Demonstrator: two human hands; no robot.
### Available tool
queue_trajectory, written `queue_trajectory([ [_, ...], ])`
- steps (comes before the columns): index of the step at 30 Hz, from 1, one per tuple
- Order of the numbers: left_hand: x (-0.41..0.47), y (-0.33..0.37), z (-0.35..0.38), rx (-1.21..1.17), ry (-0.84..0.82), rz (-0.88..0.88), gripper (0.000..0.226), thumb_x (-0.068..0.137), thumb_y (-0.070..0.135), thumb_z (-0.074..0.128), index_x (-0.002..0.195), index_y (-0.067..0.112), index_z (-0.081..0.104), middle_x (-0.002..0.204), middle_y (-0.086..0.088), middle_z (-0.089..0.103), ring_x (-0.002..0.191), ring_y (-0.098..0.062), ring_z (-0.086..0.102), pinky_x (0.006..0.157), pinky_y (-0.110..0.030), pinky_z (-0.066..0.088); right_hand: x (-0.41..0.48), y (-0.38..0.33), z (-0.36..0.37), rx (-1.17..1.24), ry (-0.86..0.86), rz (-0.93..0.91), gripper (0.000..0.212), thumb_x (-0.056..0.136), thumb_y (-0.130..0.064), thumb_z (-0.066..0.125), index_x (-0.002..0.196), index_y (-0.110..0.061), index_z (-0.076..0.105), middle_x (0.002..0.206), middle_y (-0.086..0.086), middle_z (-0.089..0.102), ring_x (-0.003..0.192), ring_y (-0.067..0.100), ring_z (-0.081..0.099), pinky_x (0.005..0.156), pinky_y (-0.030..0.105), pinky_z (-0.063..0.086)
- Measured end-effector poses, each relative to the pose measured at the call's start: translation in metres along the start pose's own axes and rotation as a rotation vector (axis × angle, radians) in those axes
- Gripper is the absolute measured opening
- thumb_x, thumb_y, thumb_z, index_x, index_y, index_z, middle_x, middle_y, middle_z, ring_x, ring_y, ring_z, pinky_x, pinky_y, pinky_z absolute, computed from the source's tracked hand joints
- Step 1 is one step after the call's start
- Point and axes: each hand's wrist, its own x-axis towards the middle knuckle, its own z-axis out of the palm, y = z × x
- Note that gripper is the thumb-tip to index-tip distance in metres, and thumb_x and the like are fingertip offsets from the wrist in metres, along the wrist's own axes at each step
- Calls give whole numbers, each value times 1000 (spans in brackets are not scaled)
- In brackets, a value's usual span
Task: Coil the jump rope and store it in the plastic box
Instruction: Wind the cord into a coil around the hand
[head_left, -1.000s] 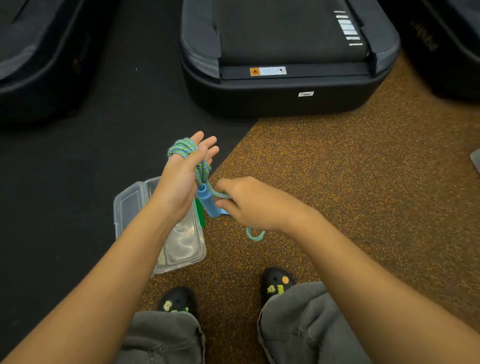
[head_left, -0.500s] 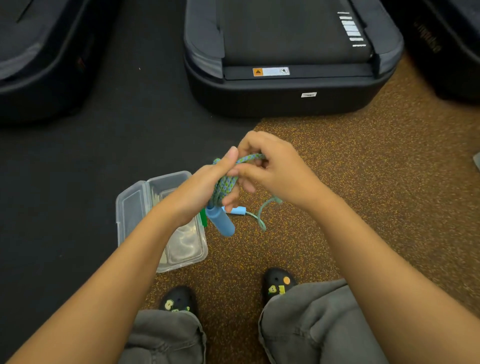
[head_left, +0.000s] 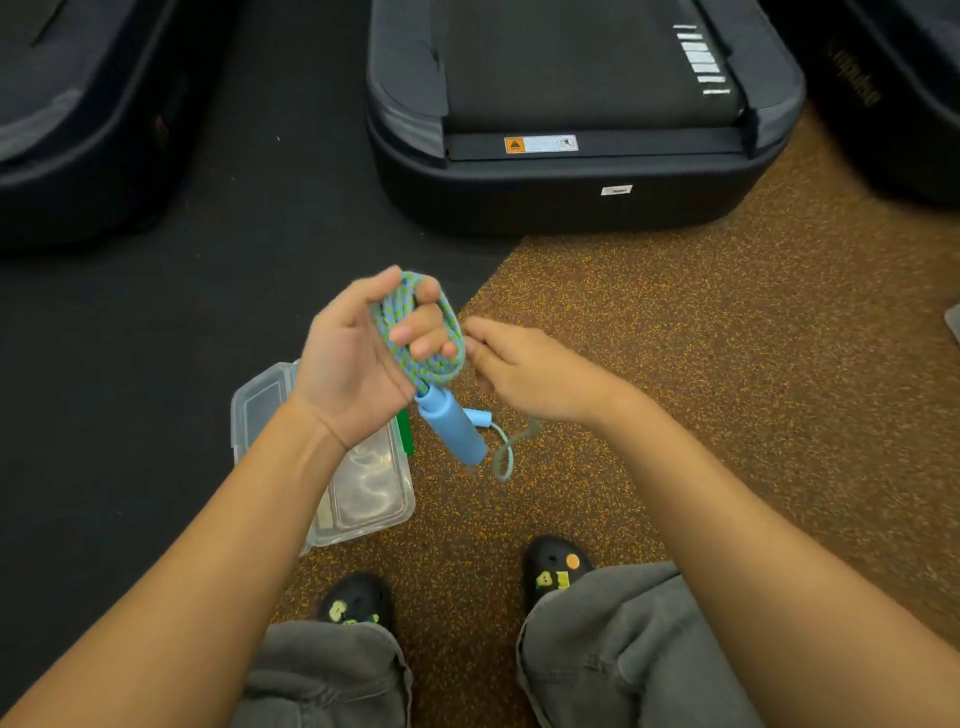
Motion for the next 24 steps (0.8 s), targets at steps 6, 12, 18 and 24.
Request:
queue_trajectory([
  [6, 0, 2, -4, -149, 93, 115, 31, 87, 30, 41, 96, 9, 63, 63, 5, 55, 60, -8, 55, 75, -24, 52, -3, -5, 14, -140, -130, 23, 15, 99, -24, 35, 90, -12, 38, 87, 15, 57, 79, 27, 50, 65, 33, 32],
  [12, 7, -4, -1, 175, 299, 132, 41, 96, 22, 33, 134, 11, 43, 143, -6, 44, 127, -15, 47, 104, -27, 37, -10, -10, 19, -265, -182, -41, 18, 98, -25, 39, 97, -8, 47, 102, 21, 60, 94, 33, 55, 68, 30, 31],
  [18, 7, -21, 2, 555, 257, 32, 32, 96, 19, 38, 126, 24, 47, 124, 11, 53, 125, -7, 45, 88, -17, 47, -17, -13, 1, -236, -54, -152, 18, 94, -31, 48, 85, -16, 51, 65, -7, 45, 59, 6, 42, 56, 24, 34],
  [24, 3, -29, 14, 449, 87, -188, 41, 97, 33, 27, 110, 11, 59, 96, -5, 70, 83, -9, 69, 79, -21, 54, -19, -5, -21, -114, 163, -149, 21, 83, -37, 64, 75, -18, 57, 59, -8, 49, 53, 3, 42, 53, 13, 32],
])
